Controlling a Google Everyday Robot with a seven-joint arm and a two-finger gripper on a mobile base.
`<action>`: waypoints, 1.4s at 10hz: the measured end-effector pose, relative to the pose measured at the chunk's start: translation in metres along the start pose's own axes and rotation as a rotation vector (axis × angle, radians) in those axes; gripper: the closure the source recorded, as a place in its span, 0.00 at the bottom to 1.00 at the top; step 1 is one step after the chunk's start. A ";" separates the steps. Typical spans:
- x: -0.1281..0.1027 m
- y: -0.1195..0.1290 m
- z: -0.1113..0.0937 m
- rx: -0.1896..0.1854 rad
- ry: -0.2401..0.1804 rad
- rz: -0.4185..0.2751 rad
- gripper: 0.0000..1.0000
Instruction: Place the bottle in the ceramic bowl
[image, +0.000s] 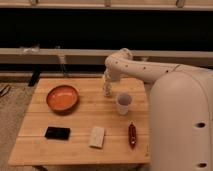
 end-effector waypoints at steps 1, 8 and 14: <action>-0.001 0.000 0.001 -0.010 -0.005 0.010 0.35; -0.013 0.016 0.031 -0.007 -0.033 -0.003 0.55; -0.006 0.016 0.019 0.042 -0.056 -0.014 1.00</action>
